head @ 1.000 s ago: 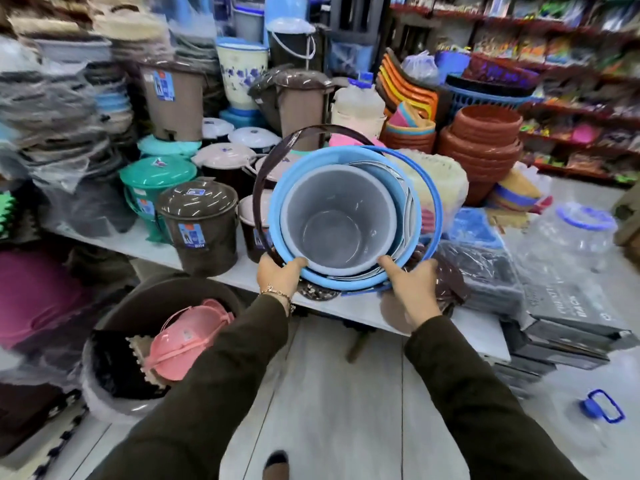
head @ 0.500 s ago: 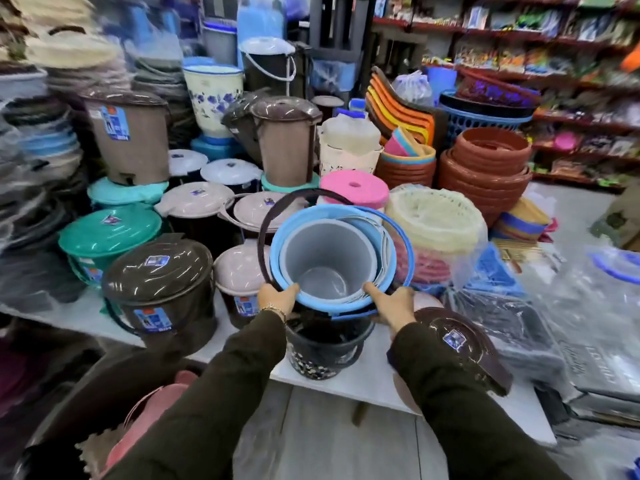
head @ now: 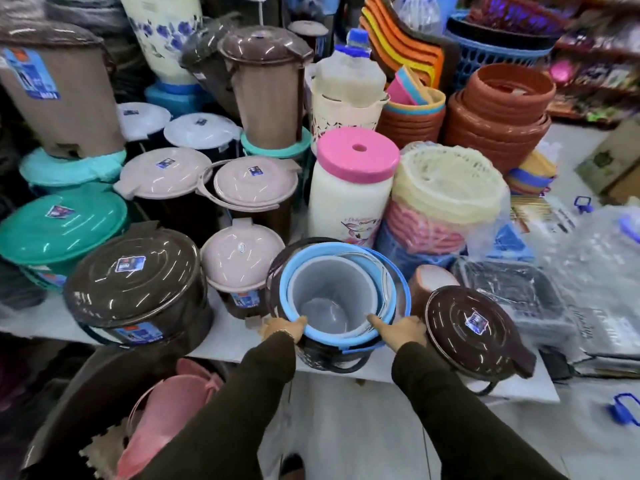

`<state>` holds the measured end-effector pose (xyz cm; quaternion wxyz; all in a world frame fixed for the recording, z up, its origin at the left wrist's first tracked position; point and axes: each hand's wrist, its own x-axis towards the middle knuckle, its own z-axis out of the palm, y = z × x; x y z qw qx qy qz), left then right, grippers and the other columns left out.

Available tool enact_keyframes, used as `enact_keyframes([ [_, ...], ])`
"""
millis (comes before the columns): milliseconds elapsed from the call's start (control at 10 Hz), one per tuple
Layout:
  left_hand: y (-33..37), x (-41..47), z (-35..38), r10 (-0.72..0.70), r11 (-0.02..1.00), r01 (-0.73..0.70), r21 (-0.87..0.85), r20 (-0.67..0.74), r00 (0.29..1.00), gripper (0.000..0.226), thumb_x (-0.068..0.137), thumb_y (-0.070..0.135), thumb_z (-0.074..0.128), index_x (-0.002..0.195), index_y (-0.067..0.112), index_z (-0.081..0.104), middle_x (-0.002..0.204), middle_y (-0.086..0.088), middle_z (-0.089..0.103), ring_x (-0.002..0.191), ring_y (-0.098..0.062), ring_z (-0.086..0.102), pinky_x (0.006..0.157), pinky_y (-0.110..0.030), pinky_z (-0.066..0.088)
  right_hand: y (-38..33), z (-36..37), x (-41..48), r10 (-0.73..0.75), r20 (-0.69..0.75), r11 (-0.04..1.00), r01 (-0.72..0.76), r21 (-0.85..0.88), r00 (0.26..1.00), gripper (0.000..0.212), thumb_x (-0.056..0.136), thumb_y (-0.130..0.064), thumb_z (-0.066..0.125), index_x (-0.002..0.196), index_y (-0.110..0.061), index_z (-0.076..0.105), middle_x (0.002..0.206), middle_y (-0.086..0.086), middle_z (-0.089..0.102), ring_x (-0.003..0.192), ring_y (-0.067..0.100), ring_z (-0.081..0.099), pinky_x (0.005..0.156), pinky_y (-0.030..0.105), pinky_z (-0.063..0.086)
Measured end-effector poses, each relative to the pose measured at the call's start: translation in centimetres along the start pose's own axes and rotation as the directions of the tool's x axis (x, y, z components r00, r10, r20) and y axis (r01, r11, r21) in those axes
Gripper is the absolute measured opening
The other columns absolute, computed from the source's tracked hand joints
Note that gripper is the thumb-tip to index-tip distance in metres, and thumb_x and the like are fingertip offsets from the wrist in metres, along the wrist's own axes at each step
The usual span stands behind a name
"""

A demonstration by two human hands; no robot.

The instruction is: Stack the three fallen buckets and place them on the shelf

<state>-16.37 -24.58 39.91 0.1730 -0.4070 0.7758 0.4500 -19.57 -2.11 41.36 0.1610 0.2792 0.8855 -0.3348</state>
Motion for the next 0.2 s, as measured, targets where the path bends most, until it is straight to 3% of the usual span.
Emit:
enact_keyframes([
  [100, 0.7, -0.4, -0.6, -0.017, 1.000, 0.017, -0.003, -0.057, 0.998, 0.115, 0.079, 0.061, 0.067, 0.157, 0.002, 0.007, 0.163, -0.021, 0.015, 0.149, -0.037, 0.023, 0.121, -0.045, 0.023, -0.8, -0.9, -0.6, 0.001, 0.004, 1.000, -0.001, 0.018, 1.000, 0.140, 0.058, -0.080, 0.072, 0.154, 0.003, 0.013, 0.157, 0.026, 0.027, 0.144, 0.041, 0.032, 0.116, 0.047, 0.031],
  [200, 3.5, -0.7, -2.0, 0.234, 0.971, -0.220, 0.092, -0.192, 0.953, 0.109, 0.078, 0.067, 0.061, 0.157, 0.011, 0.011, 0.164, -0.017, 0.012, 0.151, -0.037, 0.016, 0.121, -0.056, 0.017, -2.9, -3.2, -0.5, -0.082, -0.130, 0.994, 0.090, 0.057, 0.988, 0.124, 0.071, -0.080, 0.059, 0.157, -0.004, 0.011, 0.160, 0.024, 0.019, 0.147, 0.042, 0.025, 0.120, 0.055, 0.024],
])
